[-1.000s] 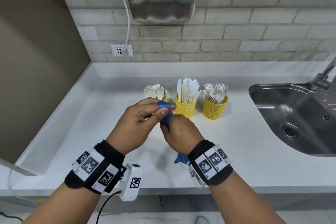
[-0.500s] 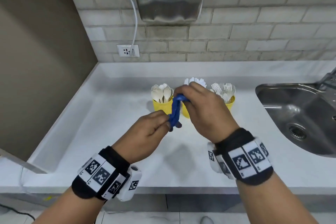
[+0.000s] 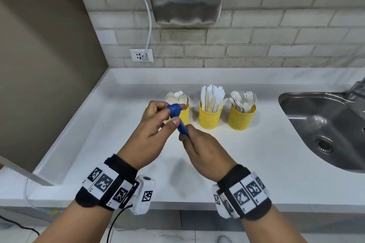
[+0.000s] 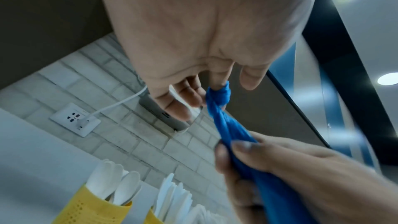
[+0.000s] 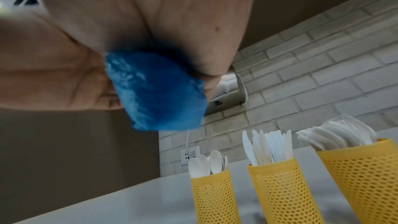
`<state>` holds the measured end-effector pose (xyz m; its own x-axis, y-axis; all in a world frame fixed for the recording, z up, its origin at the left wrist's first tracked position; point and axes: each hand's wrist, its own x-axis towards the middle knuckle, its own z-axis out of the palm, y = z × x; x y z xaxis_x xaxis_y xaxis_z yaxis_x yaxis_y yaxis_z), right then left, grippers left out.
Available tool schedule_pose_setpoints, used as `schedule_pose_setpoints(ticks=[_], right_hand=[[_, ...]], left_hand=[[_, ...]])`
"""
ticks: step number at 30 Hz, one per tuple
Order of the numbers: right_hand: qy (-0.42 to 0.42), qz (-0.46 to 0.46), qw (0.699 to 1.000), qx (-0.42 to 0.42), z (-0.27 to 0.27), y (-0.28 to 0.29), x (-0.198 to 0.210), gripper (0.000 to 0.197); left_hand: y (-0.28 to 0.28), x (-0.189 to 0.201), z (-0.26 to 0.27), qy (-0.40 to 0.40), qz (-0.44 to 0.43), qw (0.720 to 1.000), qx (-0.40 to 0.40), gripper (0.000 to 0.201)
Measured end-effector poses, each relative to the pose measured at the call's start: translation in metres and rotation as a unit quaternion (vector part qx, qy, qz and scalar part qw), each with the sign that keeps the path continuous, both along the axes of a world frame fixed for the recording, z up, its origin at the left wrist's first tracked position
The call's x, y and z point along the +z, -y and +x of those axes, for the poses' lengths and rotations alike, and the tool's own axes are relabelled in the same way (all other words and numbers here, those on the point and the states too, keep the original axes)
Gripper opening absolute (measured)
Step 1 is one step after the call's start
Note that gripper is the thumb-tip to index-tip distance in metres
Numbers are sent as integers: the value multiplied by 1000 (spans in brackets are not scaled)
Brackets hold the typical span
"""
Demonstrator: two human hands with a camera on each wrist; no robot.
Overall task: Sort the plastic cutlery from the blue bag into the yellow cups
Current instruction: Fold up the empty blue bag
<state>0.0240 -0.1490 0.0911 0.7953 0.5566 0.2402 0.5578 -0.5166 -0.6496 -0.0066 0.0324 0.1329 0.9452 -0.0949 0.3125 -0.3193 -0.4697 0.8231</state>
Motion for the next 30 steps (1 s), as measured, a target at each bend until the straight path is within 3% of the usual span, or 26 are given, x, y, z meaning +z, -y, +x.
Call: schedule_pose_setpoints(ticks=[4, 8, 11, 14, 16, 18, 20, 22, 25, 28, 30], right_hand=[[72, -16, 997, 27, -8, 20, 2, 13], [169, 14, 985, -8, 5, 31, 21, 15], [137, 68, 988, 8, 15, 33, 27, 16], [55, 100, 993, -2, 16, 24, 18, 25], [11, 99, 995, -3, 10, 15, 9, 32], [-22, 110, 994, 18, 0, 7, 0, 20], [-47, 118, 992, 13, -8, 5, -4, 10], [-46, 85, 995, 4, -11, 8, -8, 10], [40, 7, 999, -20, -14, 15, -10, 18], [136, 25, 988, -65, -14, 20, -2, 33], [163, 48, 983, -76, -11, 21, 4, 34]], left_hand=[[-9, -15, 0, -18, 78, 997, 6, 41], [-2, -27, -9, 0, 115, 993, -29, 30], [10, -25, -21, -49, 44, 996, -67, 19], [16, -18, -27, -101, -104, 985, -94, 19], [19, -17, -26, -91, -177, 975, -95, 21], [23, -17, -25, -73, -188, 976, -80, 21], [25, -20, -22, -65, -171, 982, -48, 19], [22, -26, -18, -58, -122, 991, 5, 30], [18, -36, -15, -37, -33, 997, 51, 28], [22, -43, -19, -10, 82, 995, 49, 23], [27, -45, -22, -34, 77, 996, 27, 23]])
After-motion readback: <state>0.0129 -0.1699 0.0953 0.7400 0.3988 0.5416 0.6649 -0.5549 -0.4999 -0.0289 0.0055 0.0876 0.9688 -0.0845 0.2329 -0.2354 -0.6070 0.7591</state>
